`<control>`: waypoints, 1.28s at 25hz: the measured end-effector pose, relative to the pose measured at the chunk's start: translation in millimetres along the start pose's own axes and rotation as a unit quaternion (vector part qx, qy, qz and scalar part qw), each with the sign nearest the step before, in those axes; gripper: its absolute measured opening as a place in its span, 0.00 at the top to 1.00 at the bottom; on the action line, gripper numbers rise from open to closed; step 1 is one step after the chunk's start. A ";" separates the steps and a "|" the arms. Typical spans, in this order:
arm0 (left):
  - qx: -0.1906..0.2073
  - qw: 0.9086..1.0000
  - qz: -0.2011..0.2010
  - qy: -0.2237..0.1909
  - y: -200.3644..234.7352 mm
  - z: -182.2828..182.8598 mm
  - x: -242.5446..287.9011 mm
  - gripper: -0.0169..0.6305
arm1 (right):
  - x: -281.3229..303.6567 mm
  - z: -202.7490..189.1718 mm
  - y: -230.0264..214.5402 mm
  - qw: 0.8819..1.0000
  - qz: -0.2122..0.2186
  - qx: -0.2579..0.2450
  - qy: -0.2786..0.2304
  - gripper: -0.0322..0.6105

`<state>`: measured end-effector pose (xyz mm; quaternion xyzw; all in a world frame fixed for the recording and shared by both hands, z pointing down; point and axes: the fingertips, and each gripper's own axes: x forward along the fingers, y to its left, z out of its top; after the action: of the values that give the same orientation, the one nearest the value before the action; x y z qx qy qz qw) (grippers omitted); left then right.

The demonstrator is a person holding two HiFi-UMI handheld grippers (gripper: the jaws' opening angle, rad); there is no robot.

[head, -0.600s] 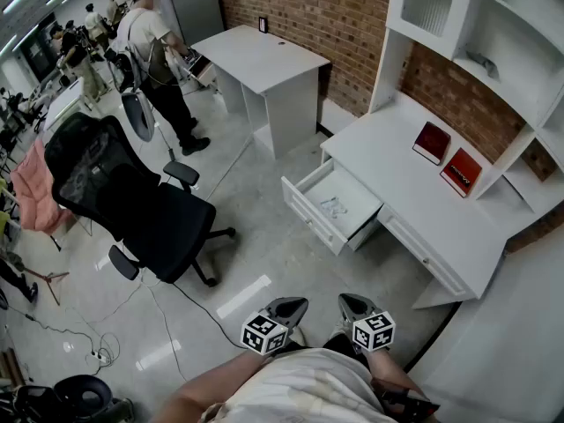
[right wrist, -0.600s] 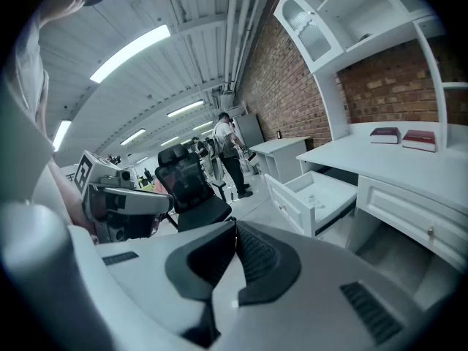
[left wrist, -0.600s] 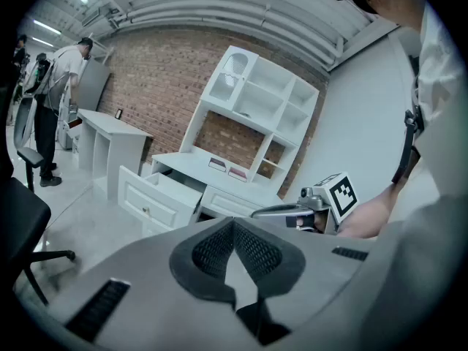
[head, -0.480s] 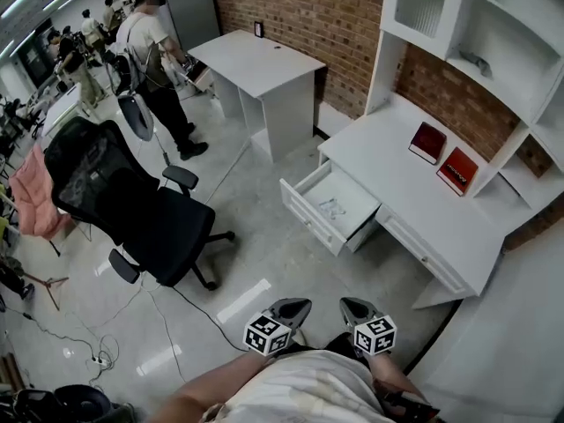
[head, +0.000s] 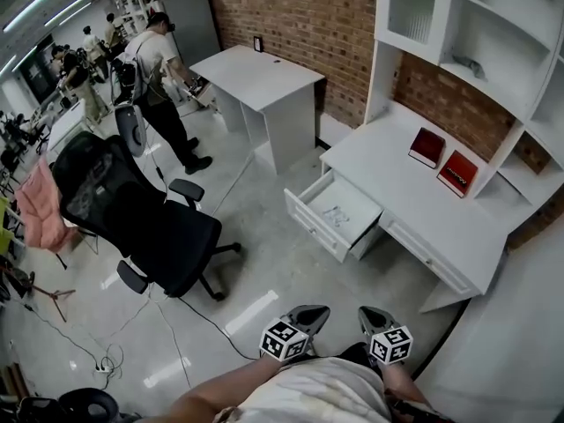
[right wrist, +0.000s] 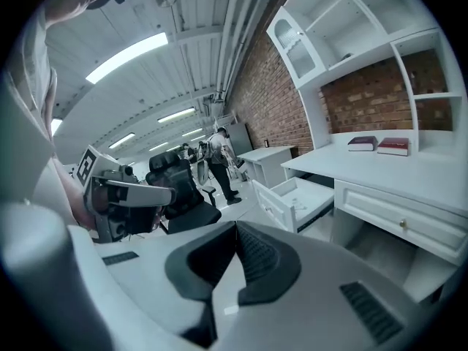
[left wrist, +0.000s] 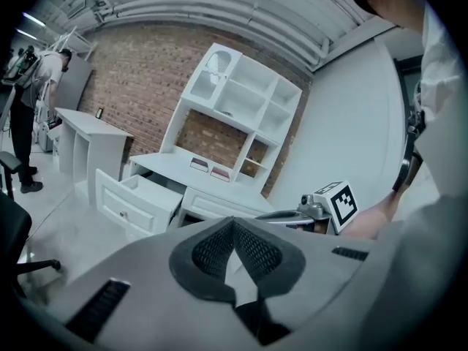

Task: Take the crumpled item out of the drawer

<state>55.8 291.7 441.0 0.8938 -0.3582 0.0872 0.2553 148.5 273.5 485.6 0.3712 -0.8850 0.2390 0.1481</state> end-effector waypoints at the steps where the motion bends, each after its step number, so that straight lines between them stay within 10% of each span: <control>1: -0.002 1.000 0.004 -0.002 1.9 -0.4 -1.5 0.94 | 0.7 -0.6 -1.8 1.000 -0.004 0.003 -0.002 0.91; 32: 0.014 0.999 0.022 -0.029 13.2 11.2 -21.8 0.94 | 1.1 9.5 -5.7 0.999 -0.030 0.025 -0.027 0.91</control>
<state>30.7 290.8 429.3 0.8916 -0.3834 0.0719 0.2300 151.1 264.4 479.8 0.4074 -0.8708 0.2466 0.1223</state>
